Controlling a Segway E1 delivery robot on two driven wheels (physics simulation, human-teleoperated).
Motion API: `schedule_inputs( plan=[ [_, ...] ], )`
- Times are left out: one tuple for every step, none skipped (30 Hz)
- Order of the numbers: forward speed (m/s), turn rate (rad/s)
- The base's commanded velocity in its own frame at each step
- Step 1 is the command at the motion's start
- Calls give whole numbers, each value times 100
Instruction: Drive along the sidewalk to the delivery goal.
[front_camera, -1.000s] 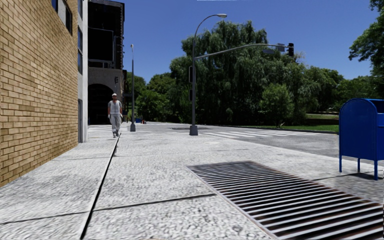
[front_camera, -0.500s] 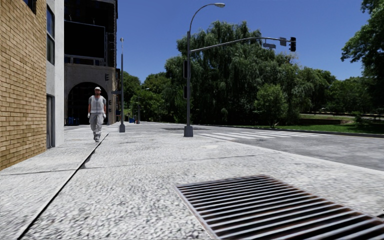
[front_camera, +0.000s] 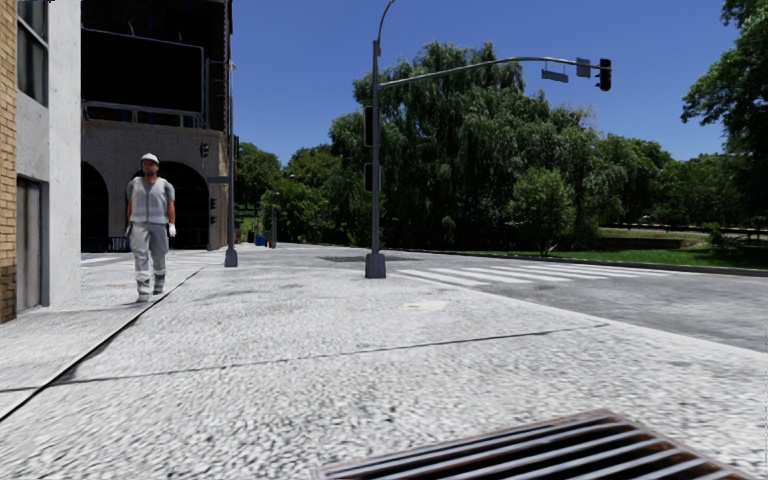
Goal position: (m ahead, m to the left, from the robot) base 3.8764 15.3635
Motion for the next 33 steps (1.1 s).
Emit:
schedule_inputs(
  plan=[
    [200,0],
    [200,0],
    [200,0],
    [200,0],
    [200,0],
    [200,0],
    [200,0],
    [200,0],
    [200,0],
    [200,0],
    [200,0],
    [200,0],
    [200,0],
    [200,0],
    [200,7],
    [200,7],
    [200,15],
    [200,21],
    [200,30],
    [200,30],
    [200,35],
    [200,36],
    [200,38],
    [200,38],
    [200,41],
    [200,42],
    [200,44],
    [200,45],
    [200,45],
    [200,48],
    [200,54],
    [200,59],
    [200,59]
  ],
)
